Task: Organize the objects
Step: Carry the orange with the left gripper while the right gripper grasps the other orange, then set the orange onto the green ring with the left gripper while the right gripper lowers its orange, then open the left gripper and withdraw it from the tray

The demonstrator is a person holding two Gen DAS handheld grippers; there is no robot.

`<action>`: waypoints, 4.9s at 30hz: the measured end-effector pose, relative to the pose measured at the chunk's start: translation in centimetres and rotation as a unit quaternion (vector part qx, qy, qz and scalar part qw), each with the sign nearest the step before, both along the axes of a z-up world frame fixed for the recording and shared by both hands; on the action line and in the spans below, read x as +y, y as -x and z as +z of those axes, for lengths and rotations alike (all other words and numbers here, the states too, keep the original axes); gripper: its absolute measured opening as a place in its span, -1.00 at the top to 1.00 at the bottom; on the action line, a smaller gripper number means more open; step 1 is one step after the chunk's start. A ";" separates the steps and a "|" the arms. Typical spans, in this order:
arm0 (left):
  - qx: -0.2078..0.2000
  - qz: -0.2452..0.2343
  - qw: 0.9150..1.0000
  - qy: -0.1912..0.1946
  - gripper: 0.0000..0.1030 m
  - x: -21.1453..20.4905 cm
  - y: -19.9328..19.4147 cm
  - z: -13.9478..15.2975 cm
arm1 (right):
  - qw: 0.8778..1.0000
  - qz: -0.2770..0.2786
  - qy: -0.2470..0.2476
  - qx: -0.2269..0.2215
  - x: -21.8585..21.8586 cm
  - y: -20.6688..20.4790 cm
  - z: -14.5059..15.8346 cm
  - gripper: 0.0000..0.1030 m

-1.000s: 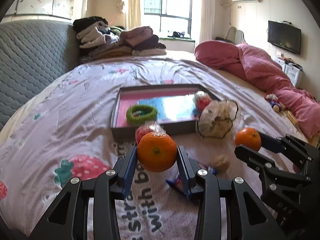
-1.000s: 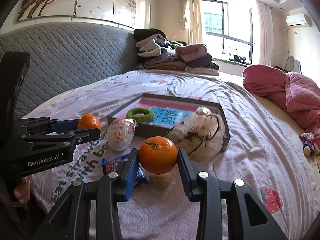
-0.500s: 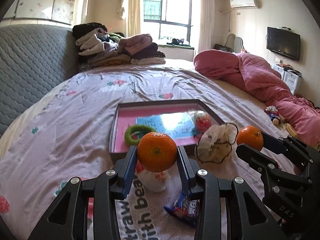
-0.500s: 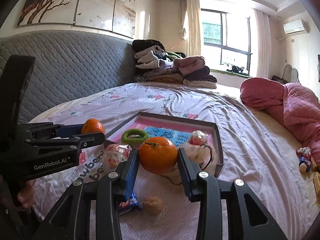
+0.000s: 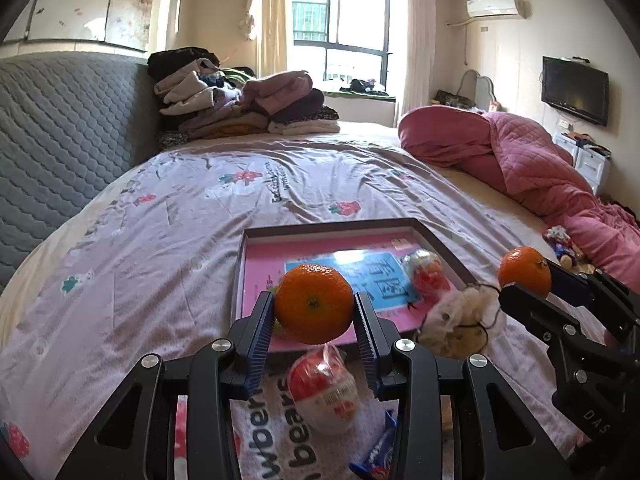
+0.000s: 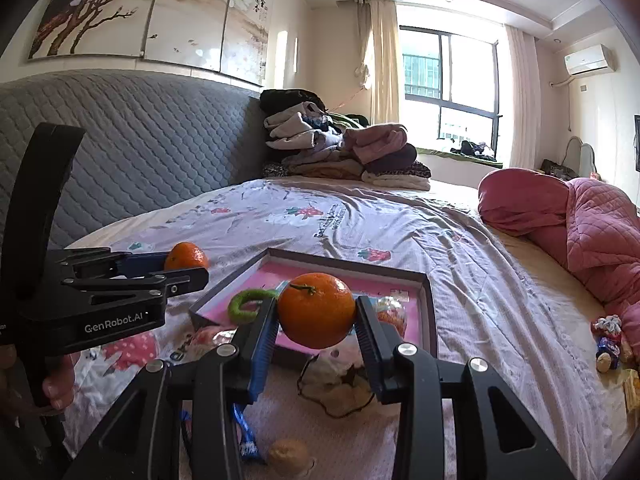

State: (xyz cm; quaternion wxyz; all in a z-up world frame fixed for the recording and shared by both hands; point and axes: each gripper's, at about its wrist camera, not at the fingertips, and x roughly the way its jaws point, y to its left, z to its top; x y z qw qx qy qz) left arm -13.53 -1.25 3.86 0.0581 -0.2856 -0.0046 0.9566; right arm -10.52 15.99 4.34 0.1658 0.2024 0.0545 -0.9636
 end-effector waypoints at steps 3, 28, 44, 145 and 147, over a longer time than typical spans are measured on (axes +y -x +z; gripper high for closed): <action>0.002 0.002 1.000 -0.004 0.21 -0.4 0.9 0.4 | 1.000 -0.002 -0.002 0.005 -0.2 0.8 0.3 0.24; -0.021 0.017 1.000 -0.009 0.21 -2.5 9.7 -1.2 | 1.000 0.010 -0.022 0.001 -2.8 8.7 0.3 0.24; -0.113 -0.029 0.993 -0.023 0.21 -1.9 13.5 -6.3 | 0.993 0.022 -0.041 -0.106 -3.6 12.7 -5.0 0.24; -0.078 -0.031 0.996 -0.026 -0.22 -1.5 5.9 0.2 | 0.996 0.008 -0.024 -0.083 -0.9 9.5 0.8 0.18; -0.073 -0.030 0.996 -0.031 -0.22 -1.8 5.4 0.7 | 0.997 0.007 -0.023 -0.079 -0.6 9.1 1.1 0.18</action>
